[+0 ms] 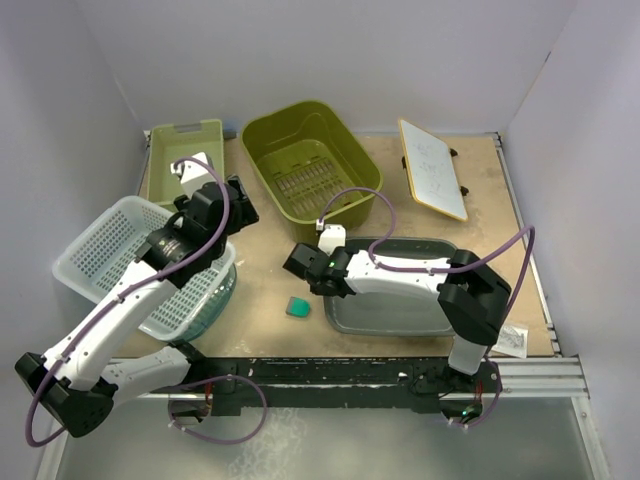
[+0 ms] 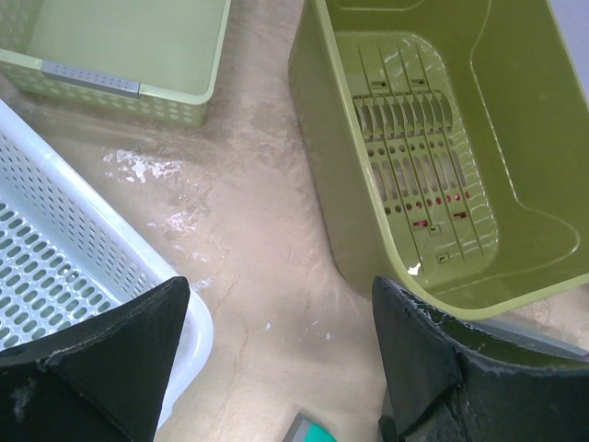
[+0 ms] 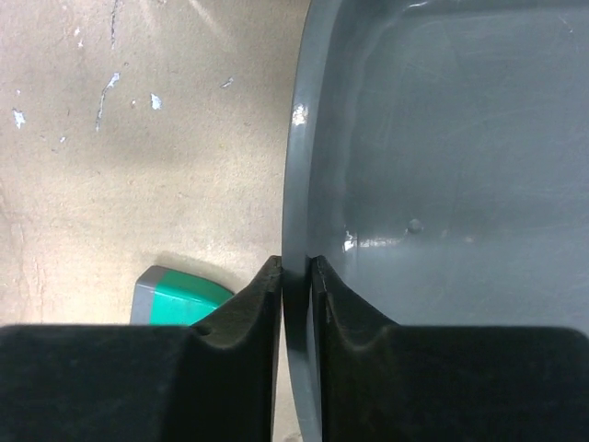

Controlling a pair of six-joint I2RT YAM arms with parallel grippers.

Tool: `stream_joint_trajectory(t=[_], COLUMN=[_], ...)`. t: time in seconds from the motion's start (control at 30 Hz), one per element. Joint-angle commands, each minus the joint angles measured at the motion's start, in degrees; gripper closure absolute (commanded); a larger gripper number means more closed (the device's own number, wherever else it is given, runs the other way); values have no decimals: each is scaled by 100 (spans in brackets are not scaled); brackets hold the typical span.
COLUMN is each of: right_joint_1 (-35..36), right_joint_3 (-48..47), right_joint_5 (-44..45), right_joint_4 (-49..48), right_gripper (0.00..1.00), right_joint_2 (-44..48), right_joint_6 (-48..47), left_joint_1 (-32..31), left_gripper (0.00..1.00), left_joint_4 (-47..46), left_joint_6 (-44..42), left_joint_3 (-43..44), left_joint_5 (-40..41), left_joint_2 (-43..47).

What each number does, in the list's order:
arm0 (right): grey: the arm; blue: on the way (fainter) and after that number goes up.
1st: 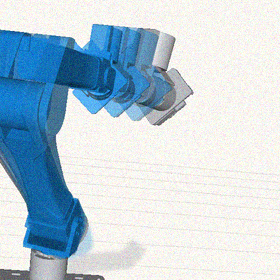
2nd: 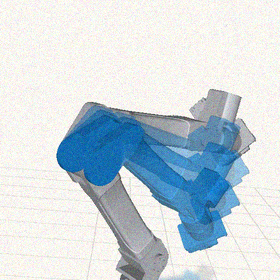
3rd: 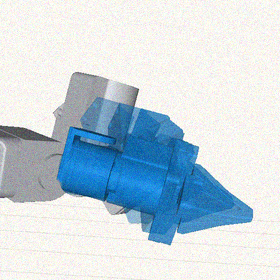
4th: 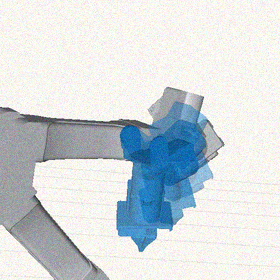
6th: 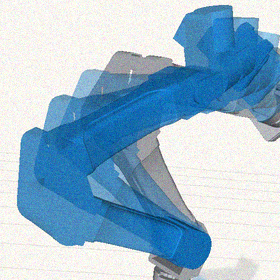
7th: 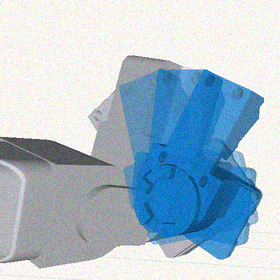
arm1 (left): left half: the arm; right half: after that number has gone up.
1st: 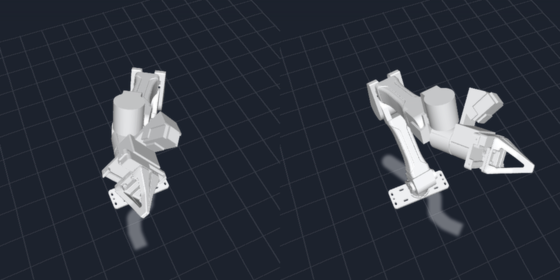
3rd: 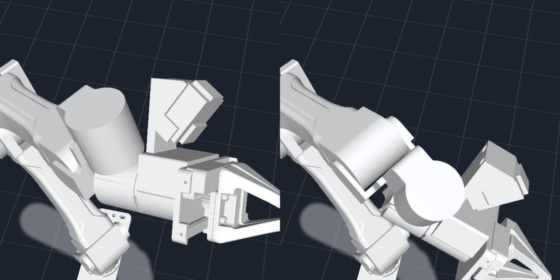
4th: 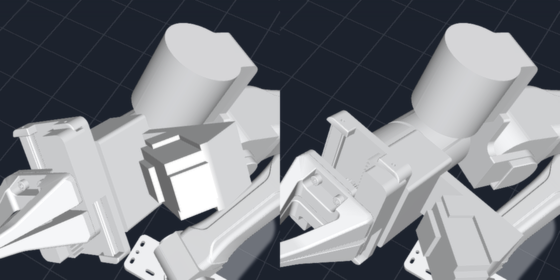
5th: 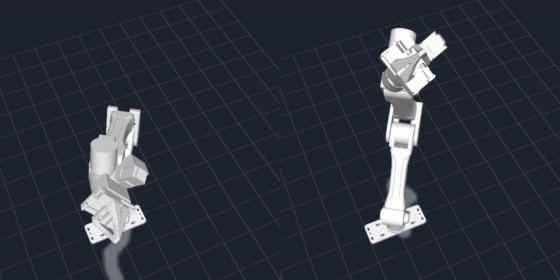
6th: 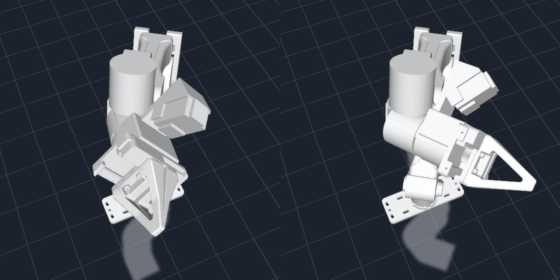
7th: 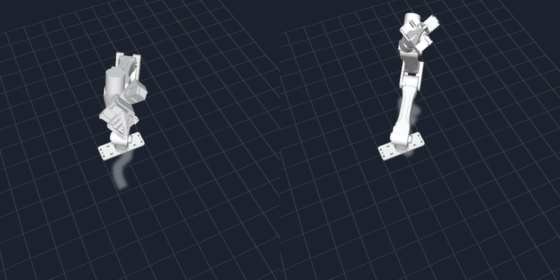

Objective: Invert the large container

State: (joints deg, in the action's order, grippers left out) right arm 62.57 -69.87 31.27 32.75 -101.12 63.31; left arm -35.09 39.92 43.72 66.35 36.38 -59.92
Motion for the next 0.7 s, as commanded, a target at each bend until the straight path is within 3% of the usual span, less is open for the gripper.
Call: stream_joint_trajectory(t=[0.0, 0.17, 0.67], right_joint_1=[-8, 14, 45], right_joint_3=[-211, -234, -598], right_joint_5=[-28, -352, -1277], right_joint_4=[-35, -126, -317], right_gripper=[85, 100, 100], right_joint_2=[171, 626, 2046], right_joint_6=[90, 89, -15], left_joint_1=[20, 20, 29], left_gripper=[22, 22, 21], left_joint_4=[-183, -93, 119], left_joint_6=[-132, -70, 62], left_joint_3=[-56, 26, 465], left_joint_5=[-70, -155, -106], left_joint_2=[-8, -63, -144])
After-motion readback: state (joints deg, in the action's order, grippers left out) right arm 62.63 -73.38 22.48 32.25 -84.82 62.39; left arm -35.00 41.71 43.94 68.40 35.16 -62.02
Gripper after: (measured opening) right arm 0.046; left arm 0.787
